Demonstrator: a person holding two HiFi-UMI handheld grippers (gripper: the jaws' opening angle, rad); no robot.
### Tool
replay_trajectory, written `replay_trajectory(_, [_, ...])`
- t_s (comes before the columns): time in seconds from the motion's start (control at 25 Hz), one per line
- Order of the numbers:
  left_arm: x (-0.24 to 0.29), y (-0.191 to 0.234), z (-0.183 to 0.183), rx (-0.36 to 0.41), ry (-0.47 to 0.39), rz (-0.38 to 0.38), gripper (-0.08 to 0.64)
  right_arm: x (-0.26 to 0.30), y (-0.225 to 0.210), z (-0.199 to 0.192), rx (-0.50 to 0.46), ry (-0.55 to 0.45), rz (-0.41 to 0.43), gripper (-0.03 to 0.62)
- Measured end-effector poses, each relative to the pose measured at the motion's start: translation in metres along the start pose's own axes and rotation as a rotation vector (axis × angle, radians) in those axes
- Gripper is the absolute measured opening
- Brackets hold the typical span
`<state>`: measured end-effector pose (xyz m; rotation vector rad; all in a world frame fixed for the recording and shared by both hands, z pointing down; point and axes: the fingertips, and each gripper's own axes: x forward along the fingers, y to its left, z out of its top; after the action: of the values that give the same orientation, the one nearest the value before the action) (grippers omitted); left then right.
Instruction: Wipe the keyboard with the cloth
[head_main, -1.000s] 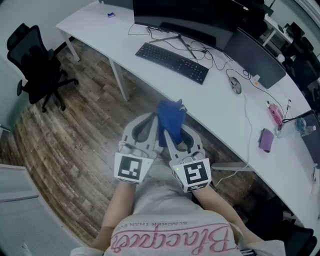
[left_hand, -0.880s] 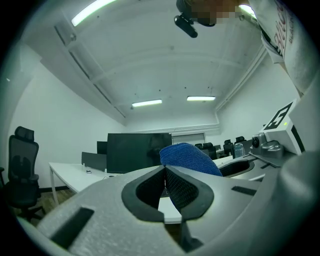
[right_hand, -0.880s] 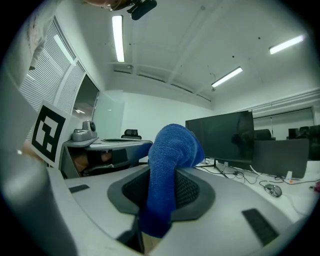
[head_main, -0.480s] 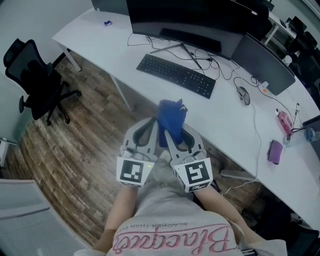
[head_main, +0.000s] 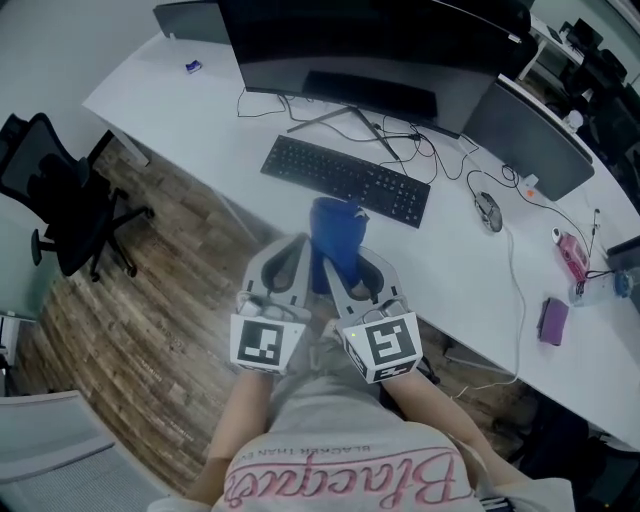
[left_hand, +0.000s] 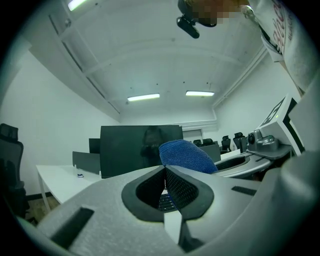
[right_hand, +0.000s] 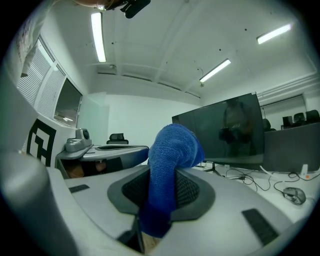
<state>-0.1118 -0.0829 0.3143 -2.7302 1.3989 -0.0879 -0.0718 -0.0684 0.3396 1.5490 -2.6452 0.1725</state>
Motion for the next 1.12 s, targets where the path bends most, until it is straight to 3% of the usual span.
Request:
replay_trajectory(0.56, [0.069, 0.044, -0.012, -0.018, 0.026, -0.029, 0.006, 0.059, -0.045, -0.001, 0.030, 0.033, -0.048, 0.097])
replay_trajectory(1.12, [0.108, 0.073, -0.028, -0.023, 0.035, -0.059, 0.006, 0.091, -0.060, 0.002, -0.047, 0.048, -0.072, 0.097])
